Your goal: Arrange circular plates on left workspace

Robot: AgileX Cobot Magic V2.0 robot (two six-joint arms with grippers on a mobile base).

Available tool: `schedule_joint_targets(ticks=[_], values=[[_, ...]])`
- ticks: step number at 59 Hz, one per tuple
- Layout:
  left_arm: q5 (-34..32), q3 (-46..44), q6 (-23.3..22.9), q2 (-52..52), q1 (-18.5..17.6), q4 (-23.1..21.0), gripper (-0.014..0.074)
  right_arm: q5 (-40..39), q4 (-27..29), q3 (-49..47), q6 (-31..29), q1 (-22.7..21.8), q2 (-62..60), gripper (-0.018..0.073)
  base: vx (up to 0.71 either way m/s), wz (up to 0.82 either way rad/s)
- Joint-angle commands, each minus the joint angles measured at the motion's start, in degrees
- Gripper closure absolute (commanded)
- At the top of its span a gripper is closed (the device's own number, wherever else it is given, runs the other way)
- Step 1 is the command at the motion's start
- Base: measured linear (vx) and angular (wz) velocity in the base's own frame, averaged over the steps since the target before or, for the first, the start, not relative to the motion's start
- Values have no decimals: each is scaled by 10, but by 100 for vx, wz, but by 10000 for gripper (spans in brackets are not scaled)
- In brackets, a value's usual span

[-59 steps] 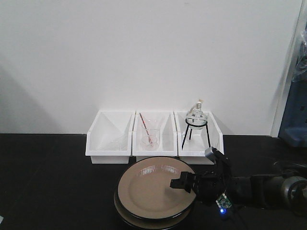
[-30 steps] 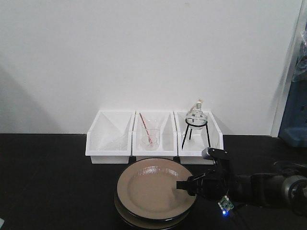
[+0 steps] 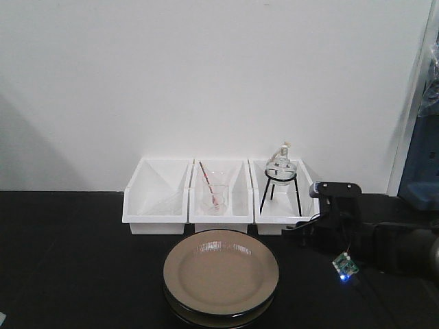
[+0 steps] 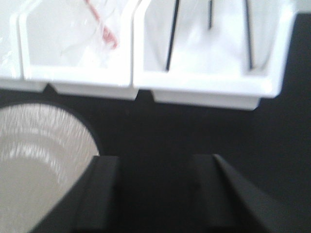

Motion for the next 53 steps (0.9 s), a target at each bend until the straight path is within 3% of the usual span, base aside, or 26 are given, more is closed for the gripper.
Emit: schedule_joint_targets(ticks=[1,6,9,20,28,38,49,53], values=[[-27,-11,-50,-9,-2,-10,597,-7,17,0,1,-2,-78,393,0,0],[-87,-11,-127,-6,-2,64,597,-13,14,35,1,-2,-131,575,0,0],[-121,-11,-179,1,-2,130,597,-13,10,58,1,-2,-169,573,0,0],[-244,-11,-340,55,-2,435,597,-15,-27,171,0,-2,-324,566,0,0],[-316,-20,-461,89,-2,545,597,-18,-28,265,0,-2,-453,564,0,0],[-364,-67,-476,90,-2,546,597,-29,-28,367,-4,-2,-625,564,0,0],[-443,-95,-472,33,-4,456,597,-88,-34,469,-13,-2,-802,564,0,0],[-480,-85,-446,-5,-17,432,596,-115,-34,492,-15,-2,-855,564,0,0]])
